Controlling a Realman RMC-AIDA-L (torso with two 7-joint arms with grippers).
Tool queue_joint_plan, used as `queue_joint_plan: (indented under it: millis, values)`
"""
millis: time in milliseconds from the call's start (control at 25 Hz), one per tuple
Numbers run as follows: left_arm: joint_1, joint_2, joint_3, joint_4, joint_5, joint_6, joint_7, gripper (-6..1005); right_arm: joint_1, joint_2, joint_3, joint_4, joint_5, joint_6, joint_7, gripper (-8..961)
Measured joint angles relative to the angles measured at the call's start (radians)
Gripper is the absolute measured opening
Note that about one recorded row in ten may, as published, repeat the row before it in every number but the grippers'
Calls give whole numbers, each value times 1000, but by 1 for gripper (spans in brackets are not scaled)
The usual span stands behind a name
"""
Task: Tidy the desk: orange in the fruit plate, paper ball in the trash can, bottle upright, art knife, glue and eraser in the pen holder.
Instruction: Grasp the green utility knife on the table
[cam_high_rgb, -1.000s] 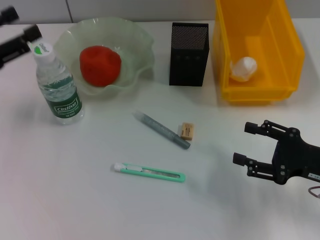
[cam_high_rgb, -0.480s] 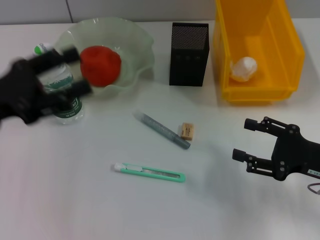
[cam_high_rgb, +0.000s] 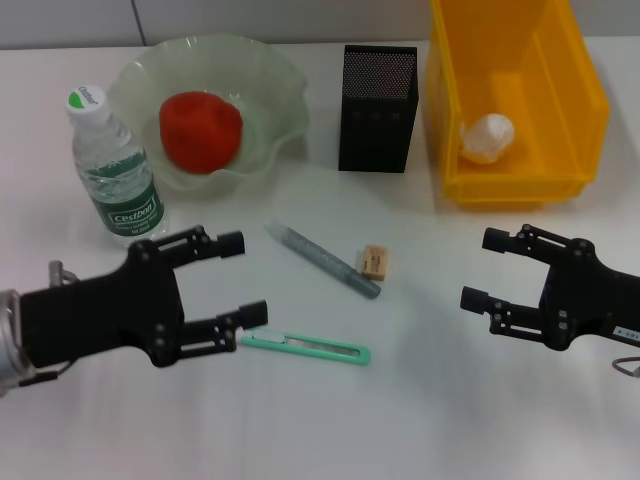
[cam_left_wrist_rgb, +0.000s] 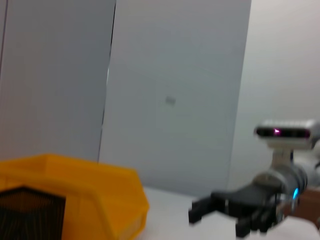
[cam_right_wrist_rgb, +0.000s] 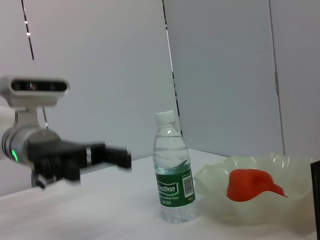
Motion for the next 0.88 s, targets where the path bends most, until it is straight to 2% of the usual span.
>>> queue_joint_plan:
  millis: [80,120,200,440,880]
  values:
    - [0,0,0,0,0,0,0,788,3,0,-2,0,0,0,5,787]
    - [7,-13,0,-15,41,-60,36,788,6,-1,-3,0,0,2,10,787]
    - [10,-18,1,-38,62,-96,62,788,13,-1,-4,1,-3,6,24,787]
    - [11,-19,-3,-76,69,-125,128,787,20,-3,-4,1,-3,8,60,787]
    - [7,-14,1,-79,69,-123,131,787,27,-5,-4,2,-6,13,79,787]
